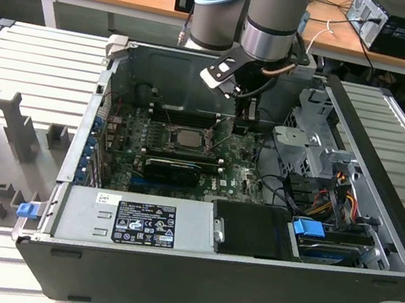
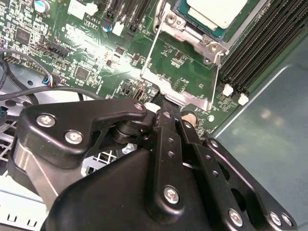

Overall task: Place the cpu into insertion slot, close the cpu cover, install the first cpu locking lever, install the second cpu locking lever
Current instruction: 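Close the cpu cover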

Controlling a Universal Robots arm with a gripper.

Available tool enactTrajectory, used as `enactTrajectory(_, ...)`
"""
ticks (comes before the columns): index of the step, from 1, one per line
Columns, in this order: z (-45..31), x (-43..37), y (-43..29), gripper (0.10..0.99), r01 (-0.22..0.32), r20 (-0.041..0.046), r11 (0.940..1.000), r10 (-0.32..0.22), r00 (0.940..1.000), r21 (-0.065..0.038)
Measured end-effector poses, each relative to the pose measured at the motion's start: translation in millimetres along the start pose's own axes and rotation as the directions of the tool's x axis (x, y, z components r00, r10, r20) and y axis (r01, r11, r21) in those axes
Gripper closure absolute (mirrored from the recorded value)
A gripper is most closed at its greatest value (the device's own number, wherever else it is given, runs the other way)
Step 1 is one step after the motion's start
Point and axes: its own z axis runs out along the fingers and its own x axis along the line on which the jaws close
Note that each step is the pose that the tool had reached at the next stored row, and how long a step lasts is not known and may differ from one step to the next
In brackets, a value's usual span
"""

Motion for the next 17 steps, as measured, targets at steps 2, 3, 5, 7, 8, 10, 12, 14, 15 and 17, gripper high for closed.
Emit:
enactTrajectory(2,-0.1,0.0,-0.9,0.980,0.000,0.0000,1.0000,0.000,1.0000,0.000)
enactTrajectory(3,-0.1,0.0,-1.5,0.980,0.000,0.0000,1.0000,0.000,1.0000,0.000)
enactTrajectory(5,-0.1,0.0,-2.7,0.980,0.000,0.0000,1.0000,0.000,1.0000,0.000)
enactTrajectory(7,-0.2,0.0,-3.4,0.980,0.000,0.0000,1.0000,0.000,1.0000,0.000)
enactTrajectory(8,-0.2,0.0,-3.7,0.980,0.000,0.0000,1.0000,0.000,1.0000,0.000)
enactTrajectory(10,-0.2,0.0,-4.3,0.980,0.000,0.0000,1.0000,0.000,1.0000,0.000)
enactTrajectory(12,-0.3,0.0,-5.0,0.980,0.000,0.0000,1.0000,0.000,1.0000,0.000)
enactTrajectory(14,-0.3,0.0,-5.9,0.980,0.000,0.0000,1.0000,0.000,1.0000,0.000)
enactTrajectory(15,-0.3,-0.1,-6.7,0.980,0.000,0.0000,1.0000,0.000,1.0000,0.000)
enactTrajectory(17,-0.4,-0.1,-8.2,0.980,0.000,0.0000,1.0000,0.000,1.0000,0.000)
